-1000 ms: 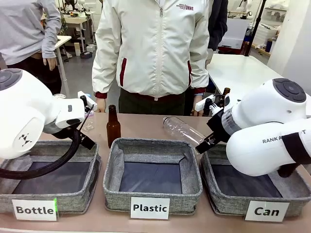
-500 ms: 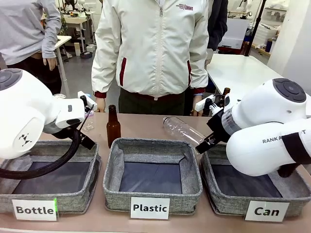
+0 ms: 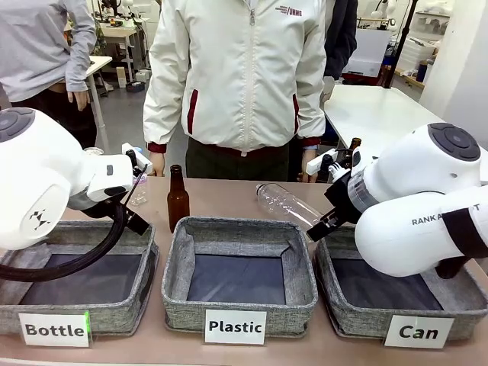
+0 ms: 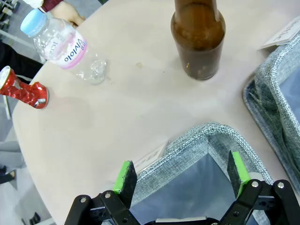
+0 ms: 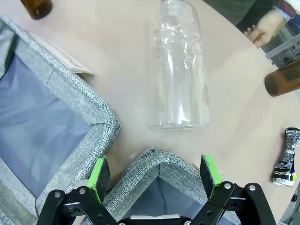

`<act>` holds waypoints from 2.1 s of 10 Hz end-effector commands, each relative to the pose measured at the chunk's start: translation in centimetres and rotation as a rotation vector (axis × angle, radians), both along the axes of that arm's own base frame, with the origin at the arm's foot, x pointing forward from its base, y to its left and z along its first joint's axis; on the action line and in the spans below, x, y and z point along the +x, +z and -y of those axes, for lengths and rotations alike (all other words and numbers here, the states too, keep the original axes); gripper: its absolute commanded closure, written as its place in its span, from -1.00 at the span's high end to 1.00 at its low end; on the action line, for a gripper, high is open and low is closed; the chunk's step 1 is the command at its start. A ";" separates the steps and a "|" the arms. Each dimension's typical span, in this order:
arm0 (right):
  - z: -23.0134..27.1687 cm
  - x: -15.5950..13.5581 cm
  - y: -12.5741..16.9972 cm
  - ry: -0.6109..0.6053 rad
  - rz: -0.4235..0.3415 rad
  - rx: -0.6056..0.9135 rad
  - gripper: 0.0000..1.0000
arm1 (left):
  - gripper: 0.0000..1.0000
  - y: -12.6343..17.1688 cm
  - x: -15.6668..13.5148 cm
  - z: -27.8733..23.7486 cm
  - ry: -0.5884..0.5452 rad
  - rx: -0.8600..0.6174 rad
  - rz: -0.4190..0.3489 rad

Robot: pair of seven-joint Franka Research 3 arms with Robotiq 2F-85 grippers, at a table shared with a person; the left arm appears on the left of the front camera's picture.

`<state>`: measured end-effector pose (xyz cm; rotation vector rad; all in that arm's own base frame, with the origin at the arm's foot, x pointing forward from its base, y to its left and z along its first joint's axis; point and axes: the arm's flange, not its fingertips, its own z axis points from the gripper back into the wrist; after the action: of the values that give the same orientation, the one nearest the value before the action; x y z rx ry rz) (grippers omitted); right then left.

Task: Sort the can waste into the basket.
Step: Pick up the can waste from the table and place it in the right Fabric basket.

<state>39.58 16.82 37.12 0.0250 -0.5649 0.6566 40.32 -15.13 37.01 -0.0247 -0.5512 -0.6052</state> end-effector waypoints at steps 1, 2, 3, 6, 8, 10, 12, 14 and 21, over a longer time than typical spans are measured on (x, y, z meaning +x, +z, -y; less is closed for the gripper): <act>0.0 0.0 0.0 -0.001 0.000 0.001 1.00 | 1.00 0.0 0.0 0.0 0.000 0.000 0.000; 0.0 0.0 0.0 -0.001 0.000 0.001 1.00 | 1.00 0.0 0.0 0.0 0.000 0.000 0.000; 0.0 0.0 0.0 -0.001 0.000 0.001 1.00 | 1.00 0.0 0.0 0.0 0.000 0.000 0.000; 0.8 -0.4 2.8 0.021 -0.050 0.074 1.00 | 1.00 2.2 -1.1 -0.1 -0.047 0.043 -0.143; 4.4 -2.4 10.0 -0.072 -0.196 0.220 1.00 | 1.00 8.7 -4.4 -2.3 -0.075 -0.115 -0.231; 9.3 -6.1 16.0 -0.078 -0.318 0.450 1.00 | 1.00 13.1 -8.8 -5.5 -0.149 -0.315 -0.291; 15.3 -9.6 18.4 -0.146 -0.402 0.675 1.00 | 1.00 15.5 -11.5 -11.2 -0.201 -0.542 -0.334; 24.2 -12.8 17.3 -0.318 -0.305 0.963 1.00 | 1.00 16.0 -12.9 -20.9 -0.019 -0.801 -0.253; 39.2 -18.9 6.1 -0.814 -0.217 1.358 1.00 | 1.00 7.5 -18.1 -28.8 0.403 -1.472 0.076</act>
<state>21.47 -27.40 44.52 1.0835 -0.5946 -0.6143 22.72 24.32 48.27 -1.2854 -0.9252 0.3004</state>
